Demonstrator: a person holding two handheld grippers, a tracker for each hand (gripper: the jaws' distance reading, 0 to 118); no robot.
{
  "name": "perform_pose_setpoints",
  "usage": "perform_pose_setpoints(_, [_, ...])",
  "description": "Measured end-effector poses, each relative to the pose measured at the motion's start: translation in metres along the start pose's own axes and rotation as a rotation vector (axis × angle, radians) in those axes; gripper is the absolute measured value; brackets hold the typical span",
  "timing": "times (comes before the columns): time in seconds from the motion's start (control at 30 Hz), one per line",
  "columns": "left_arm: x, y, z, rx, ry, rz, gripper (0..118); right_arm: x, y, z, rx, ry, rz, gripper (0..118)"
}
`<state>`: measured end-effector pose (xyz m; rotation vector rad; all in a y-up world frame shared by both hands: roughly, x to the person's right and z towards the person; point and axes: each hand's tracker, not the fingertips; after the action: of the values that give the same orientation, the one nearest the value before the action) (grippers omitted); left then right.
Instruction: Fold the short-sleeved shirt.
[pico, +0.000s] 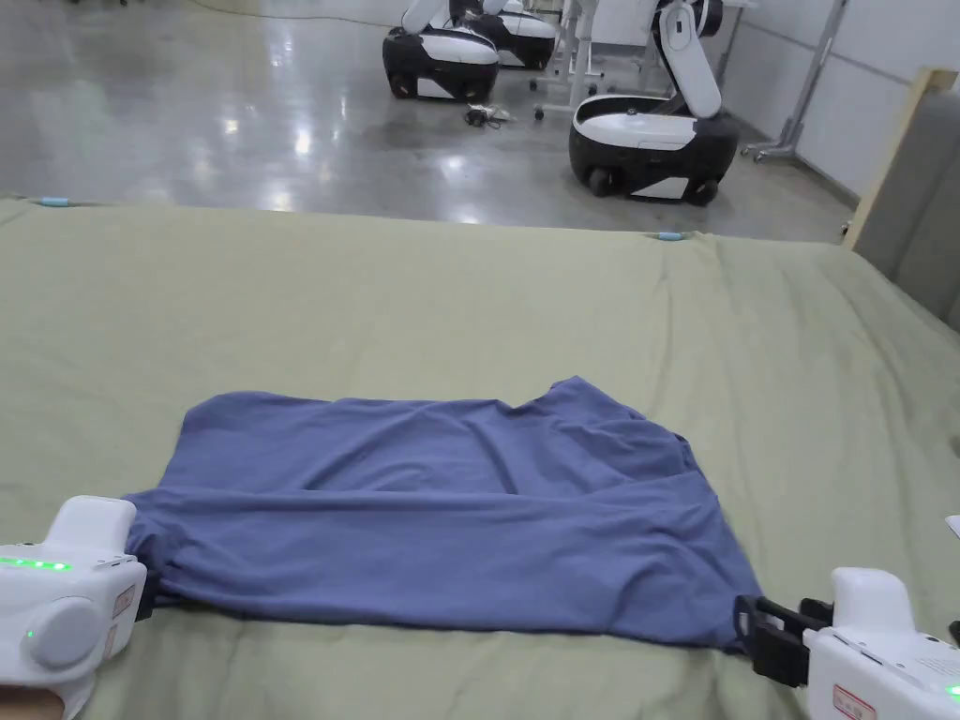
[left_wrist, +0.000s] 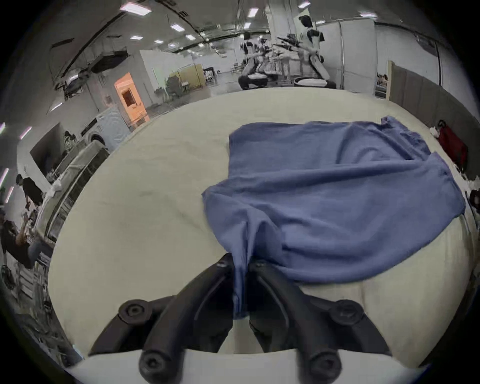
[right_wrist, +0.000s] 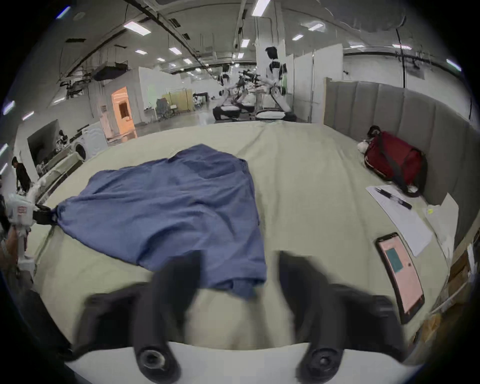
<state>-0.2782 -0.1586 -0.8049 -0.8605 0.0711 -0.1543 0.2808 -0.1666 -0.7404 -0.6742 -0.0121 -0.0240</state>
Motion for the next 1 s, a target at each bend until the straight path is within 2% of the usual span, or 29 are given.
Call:
perform_pose_setpoints(0.03, [0.000,0.002,0.002,0.004,0.003,-0.005,8,-0.002,0.002,-0.010,-0.015,-0.009,0.033,96])
perform_pose_setpoints(0.2, [0.002,0.007,0.008,0.022,0.013,-0.046,8,-0.014,0.010,-0.039,-0.150,0.012,0.066,96])
perform_pose_setpoints(0.23, [0.001,0.008,0.008,0.022,0.013,-0.047,8,-0.019,0.012,-0.040,-0.197,0.007,0.085,86])
perform_pose_setpoints(0.27, [0.002,0.007,0.009,0.027,0.013,-0.048,7,-0.022,0.014,-0.041,-0.231,0.022,0.091,47])
perform_pose_setpoints(0.3, [0.001,0.008,0.009,0.026,0.011,-0.047,7,-0.023,0.016,-0.039,-0.205,0.034,0.078,15])
perform_pose_setpoints(0.47, [-0.007,0.017,0.024,0.048,-0.001,-0.057,6,-0.015,0.041,-0.020,-0.114,0.069,0.098,13])
perform_pose_setpoints(0.6, [-0.017,0.026,0.055,0.090,-0.022,-0.048,6,-0.009,0.067,0.020,-0.048,0.093,0.088,13])
perform_pose_setpoints(0.73, [-0.028,0.019,0.098,0.148,-0.058,-0.044,6,-0.007,0.076,0.065,0.011,0.111,0.118,13])
perform_pose_setpoints(0.9, [-0.043,-0.014,0.135,0.124,-0.078,-0.057,6,-0.013,0.063,0.127,0.019,0.147,0.123,13])
perform_pose_setpoints(1.0, [-0.046,-0.047,0.144,0.098,-0.085,-0.063,6,-0.015,0.035,0.137,-0.023,0.152,0.149,13])
